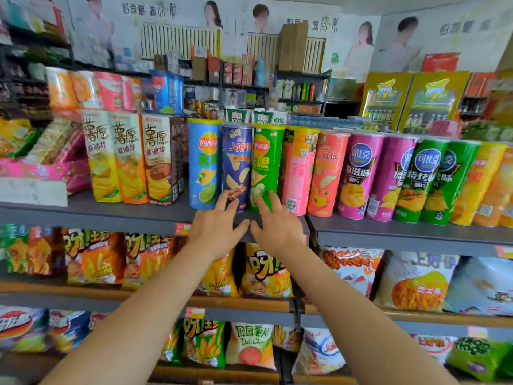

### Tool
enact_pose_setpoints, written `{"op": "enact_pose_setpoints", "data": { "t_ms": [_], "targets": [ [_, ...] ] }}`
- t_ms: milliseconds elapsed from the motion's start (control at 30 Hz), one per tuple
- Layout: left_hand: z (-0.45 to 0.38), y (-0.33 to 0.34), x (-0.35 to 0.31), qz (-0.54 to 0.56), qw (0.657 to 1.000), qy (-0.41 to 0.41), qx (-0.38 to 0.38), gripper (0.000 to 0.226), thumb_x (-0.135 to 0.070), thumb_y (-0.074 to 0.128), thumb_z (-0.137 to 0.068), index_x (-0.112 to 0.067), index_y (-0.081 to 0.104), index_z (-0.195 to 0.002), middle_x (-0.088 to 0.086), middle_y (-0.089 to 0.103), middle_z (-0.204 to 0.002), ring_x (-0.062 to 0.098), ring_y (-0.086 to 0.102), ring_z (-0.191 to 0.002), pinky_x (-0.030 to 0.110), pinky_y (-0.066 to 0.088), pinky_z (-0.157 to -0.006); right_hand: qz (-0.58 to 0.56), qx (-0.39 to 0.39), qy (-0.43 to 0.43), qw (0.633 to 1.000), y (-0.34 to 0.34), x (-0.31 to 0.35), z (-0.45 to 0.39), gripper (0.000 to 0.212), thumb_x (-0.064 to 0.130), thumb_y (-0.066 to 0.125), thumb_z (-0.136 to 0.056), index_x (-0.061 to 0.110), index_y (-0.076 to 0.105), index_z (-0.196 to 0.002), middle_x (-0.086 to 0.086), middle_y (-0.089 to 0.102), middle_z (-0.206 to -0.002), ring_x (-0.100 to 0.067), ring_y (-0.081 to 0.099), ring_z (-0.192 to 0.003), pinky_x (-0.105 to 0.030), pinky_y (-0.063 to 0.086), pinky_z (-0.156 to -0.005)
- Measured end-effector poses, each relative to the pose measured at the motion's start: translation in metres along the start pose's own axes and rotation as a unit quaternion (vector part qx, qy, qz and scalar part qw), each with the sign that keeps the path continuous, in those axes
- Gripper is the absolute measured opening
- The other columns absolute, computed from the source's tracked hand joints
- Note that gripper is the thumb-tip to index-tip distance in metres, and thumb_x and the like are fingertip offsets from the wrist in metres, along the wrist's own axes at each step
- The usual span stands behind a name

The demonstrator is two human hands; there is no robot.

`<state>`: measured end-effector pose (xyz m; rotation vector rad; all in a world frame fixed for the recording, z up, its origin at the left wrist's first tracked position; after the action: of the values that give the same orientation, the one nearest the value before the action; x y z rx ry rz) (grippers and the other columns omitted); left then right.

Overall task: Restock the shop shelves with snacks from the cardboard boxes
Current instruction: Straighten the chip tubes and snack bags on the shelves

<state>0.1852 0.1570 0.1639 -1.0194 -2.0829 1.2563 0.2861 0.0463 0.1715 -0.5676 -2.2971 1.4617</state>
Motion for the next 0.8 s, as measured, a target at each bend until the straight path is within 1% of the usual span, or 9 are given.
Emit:
{"op": "enact_pose_setpoints", "data": {
  "t_ms": [100, 267, 400, 500, 533, 600, 633, 700, 800],
  "targets": [
    [-0.005, -0.008, -0.002, -0.008, 1.0, -0.001, 0.007, 0.07, -0.064, 0.026, -0.099, -0.023, 0.023, -0.156, 0.002, 0.007, -0.166, 0.027, 0.062, -0.111, 0.033, 0.043, -0.07, -0.008, 0.001, 0.011, 1.0, -0.002, 0.001, -0.007, 0.063, 0.046, 0.041, -0.102, 0.027, 0.017, -0.157, -0.005, 0.01, -0.166, -0.029, 0.035, -0.143, -0.045, 0.046, -0.099],
    [-0.008, -0.006, 0.001, -0.011, 1.0, 0.01, -0.007, 0.07, -0.063, 0.027, -0.099, -0.02, 0.028, -0.154, 0.006, 0.009, -0.166, 0.027, 0.062, -0.112, 0.034, 0.043, -0.069, 0.005, -0.007, 0.023, 1.0, -0.001, 0.003, -0.01, 0.062, 0.046, 0.039, -0.102, 0.025, 0.019, -0.157, -0.002, 0.012, -0.165, -0.027, 0.036, -0.142, -0.044, 0.047, -0.097],
    [-0.013, -0.011, 0.004, 0.022, 1.0, 0.004, -0.005, 0.067, -0.06, 0.031, -0.1, -0.019, 0.03, -0.153, 0.007, 0.01, -0.166, 0.03, 0.059, -0.117, 0.035, 0.048, -0.077, 0.007, -0.008, 0.023, 1.0, -0.001, 0.003, -0.012, 0.062, 0.043, 0.042, -0.102, 0.022, 0.021, -0.157, -0.002, 0.013, -0.165, -0.028, 0.035, -0.142, -0.043, 0.047, -0.097],
    [-0.012, -0.01, 0.019, 0.093, 0.995, 0.024, -0.004, 0.063, -0.054, 0.039, -0.1, -0.023, 0.03, -0.154, -0.001, 0.012, -0.166, 0.028, 0.054, -0.125, 0.038, 0.049, -0.085, -0.005, 0.0, 0.007, 1.0, -0.002, 0.004, -0.011, 0.061, 0.039, 0.045, -0.101, 0.02, 0.024, -0.156, -0.005, 0.016, -0.164, -0.031, 0.034, -0.141, -0.045, 0.043, -0.103],
    [-0.009, -0.006, 0.028, 0.115, 0.993, 0.03, -0.02, 0.06, -0.051, 0.042, -0.1, -0.023, 0.033, -0.153, -0.001, 0.015, -0.165, 0.027, 0.051, -0.127, 0.038, 0.049, -0.089, -0.005, -0.001, -0.006, 1.0, -0.002, 0.007, -0.009, 0.06, 0.037, 0.045, -0.101, 0.02, 0.026, -0.156, -0.007, 0.02, -0.163, -0.032, 0.035, -0.14, -0.045, 0.041, -0.105],
    [-0.001, 0.004, 0.047, 0.127, 0.989, 0.017, -0.08, 0.056, -0.043, 0.048, -0.099, -0.019, 0.041, -0.149, 0.005, 0.025, -0.16, 0.03, 0.042, -0.135, 0.043, 0.043, -0.101, -0.007, -0.001, -0.037, 0.999, 0.002, 0.017, -0.006, 0.056, 0.036, 0.045, -0.102, 0.018, 0.031, -0.154, -0.007, 0.027, -0.16, -0.032, 0.036, -0.138, -0.044, 0.037, -0.109],
    [0.003, 0.009, 0.055, 0.125, 0.987, -0.006, -0.096, 0.057, -0.041, 0.05, -0.098, -0.017, 0.041, -0.149, 0.01, 0.027, -0.159, 0.032, 0.036, -0.139, 0.046, 0.038, -0.105, -0.014, 0.003, -0.048, 0.999, 0.006, 0.024, -0.005, 0.055, 0.036, 0.044, -0.103, 0.018, 0.032, -0.153, -0.007, 0.027, -0.159, -0.032, 0.036, -0.138, -0.044, 0.035, -0.109],
    [0.006, 0.019, 0.067, 0.135, 0.986, -0.049, -0.081, 0.064, -0.044, 0.048, -0.099, -0.016, 0.03, -0.154, 0.015, 0.02, -0.161, 0.034, 0.026, -0.144, 0.048, 0.031, -0.112, -0.038, 0.016, -0.053, 0.998, 0.015, 0.037, -0.008, 0.057, 0.04, 0.041, -0.104, 0.019, 0.029, -0.155, -0.006, 0.024, -0.161, -0.03, 0.033, -0.142, -0.045, 0.032, -0.112],
    [0.004, 0.024, 0.071, 0.131, 0.989, -0.051, -0.052, 0.071, -0.053, 0.039, -0.1, -0.017, 0.017, -0.157, 0.013, 0.009, -0.165, 0.031, 0.024, -0.146, 0.046, 0.027, -0.115, -0.06, 0.012, -0.027, 0.998, 0.026, 0.049, -0.017, 0.061, 0.048, 0.037, -0.104, 0.022, 0.024, -0.157, -0.004, 0.018, -0.165, -0.028, 0.028, -0.147, -0.046, 0.028, -0.115]
  ]
}}
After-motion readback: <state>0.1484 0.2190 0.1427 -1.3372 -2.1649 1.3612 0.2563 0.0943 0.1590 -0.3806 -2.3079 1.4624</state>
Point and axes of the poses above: each hand's wrist, its own z-axis away from the middle knuckle, its own y-axis out of the palm, x = y × z, the point moved 2 cm from there along -z, towards the middle knuckle
